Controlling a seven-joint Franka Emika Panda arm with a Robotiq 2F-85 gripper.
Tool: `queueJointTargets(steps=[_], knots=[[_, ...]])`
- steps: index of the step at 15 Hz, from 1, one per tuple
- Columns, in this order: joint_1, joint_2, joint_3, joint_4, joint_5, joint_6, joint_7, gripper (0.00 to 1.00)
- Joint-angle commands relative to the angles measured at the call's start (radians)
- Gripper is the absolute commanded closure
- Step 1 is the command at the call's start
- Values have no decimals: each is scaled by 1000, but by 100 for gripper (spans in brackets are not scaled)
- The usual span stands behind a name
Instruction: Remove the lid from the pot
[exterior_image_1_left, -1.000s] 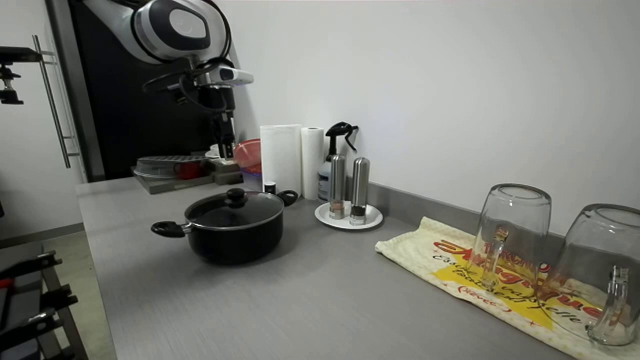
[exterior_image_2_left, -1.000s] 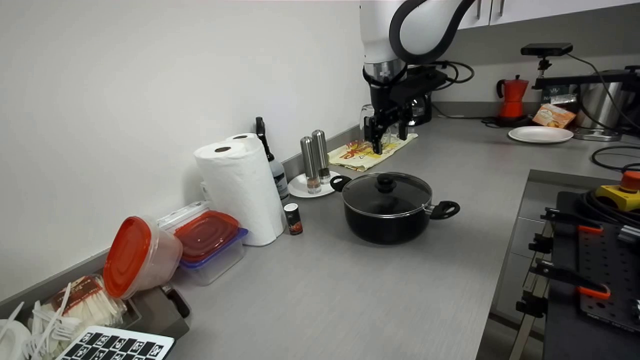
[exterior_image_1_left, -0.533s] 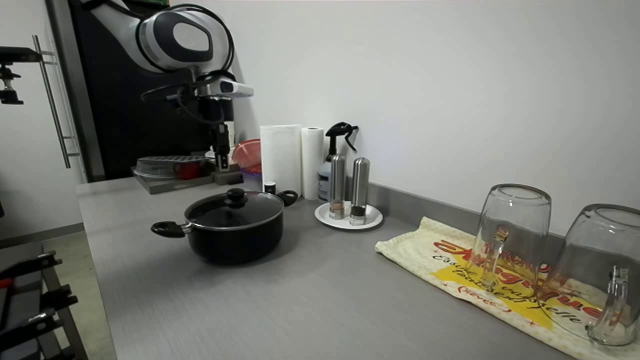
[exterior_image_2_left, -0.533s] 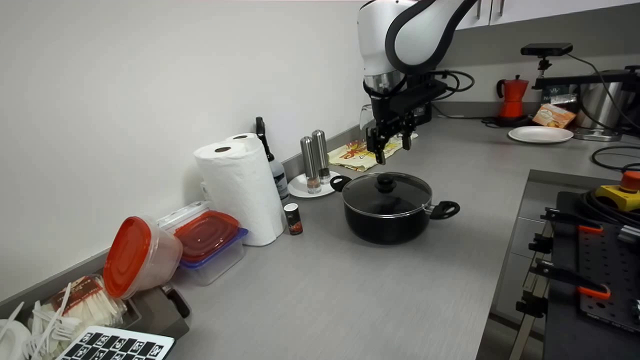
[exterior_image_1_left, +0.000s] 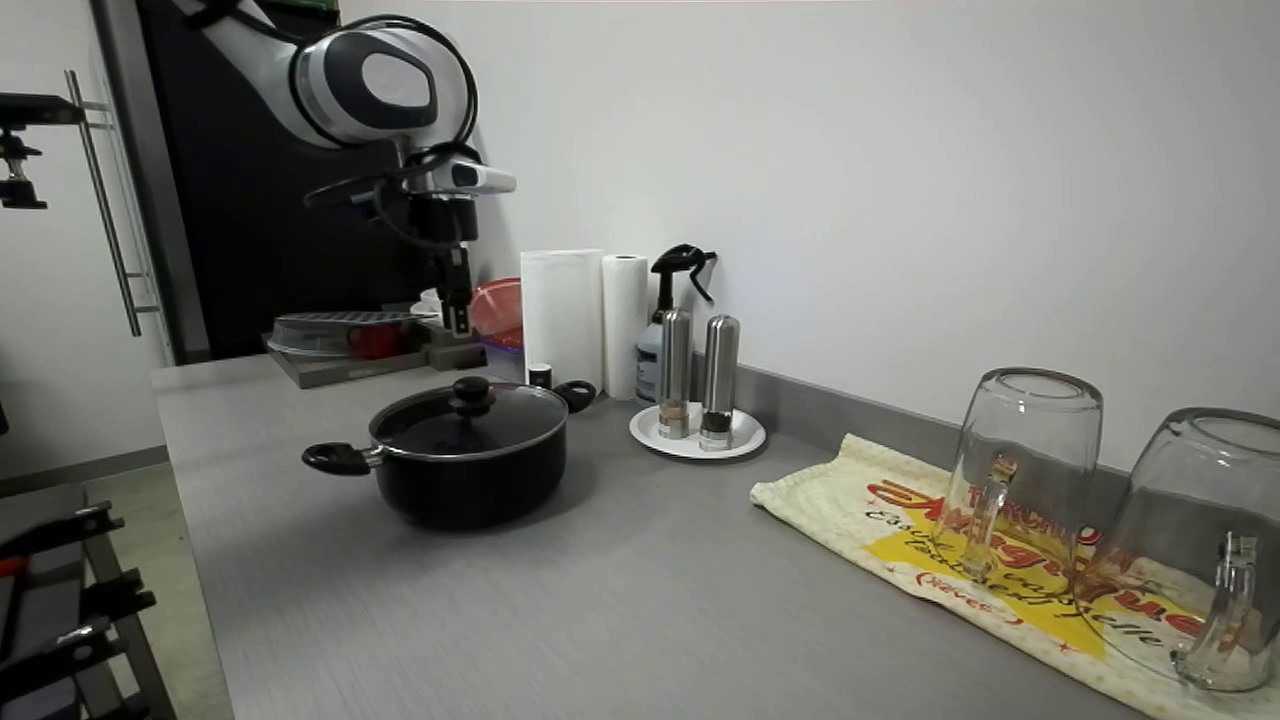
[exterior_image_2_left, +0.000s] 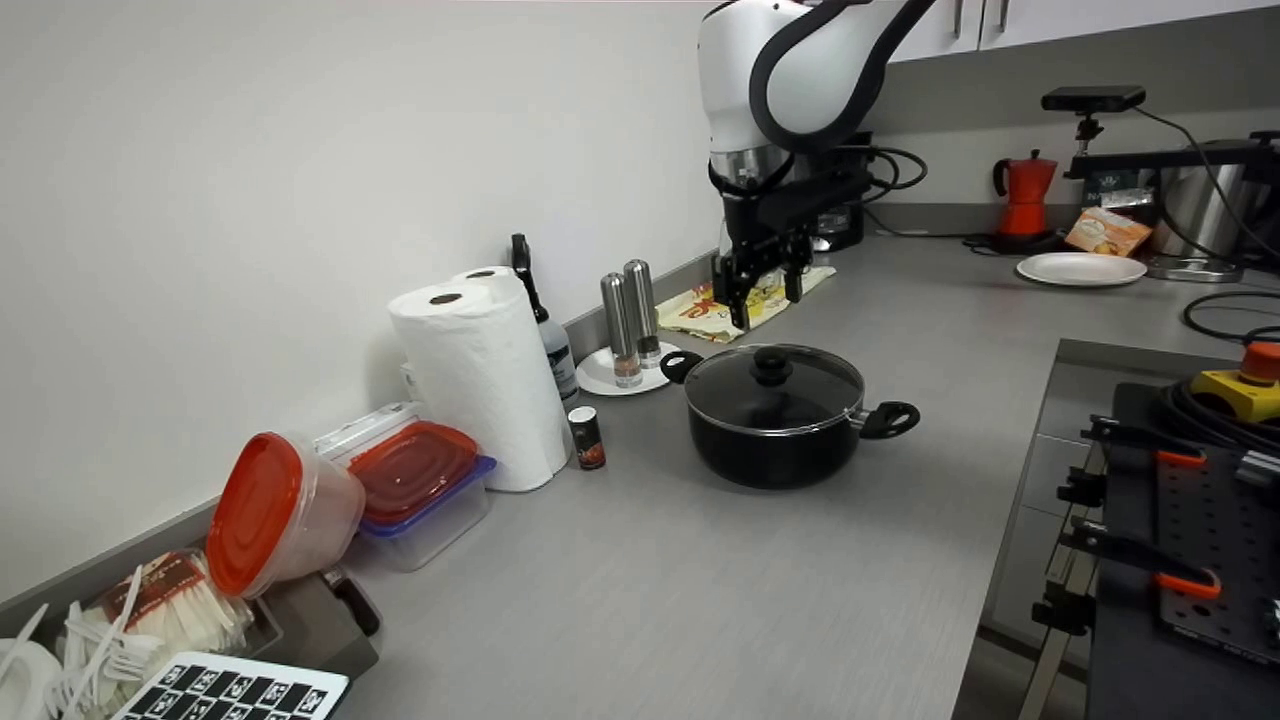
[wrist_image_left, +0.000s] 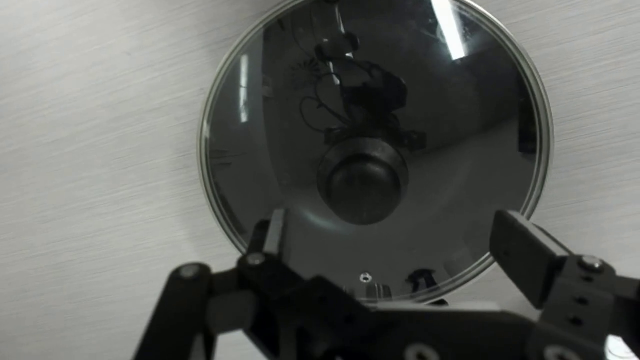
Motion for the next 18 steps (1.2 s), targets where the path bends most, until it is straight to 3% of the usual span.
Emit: queueJointTargets(steps=[1,18], knots=[[28,35,-27,44,10,17,6,0],[49,102,-62,43,39,31,5,0]])
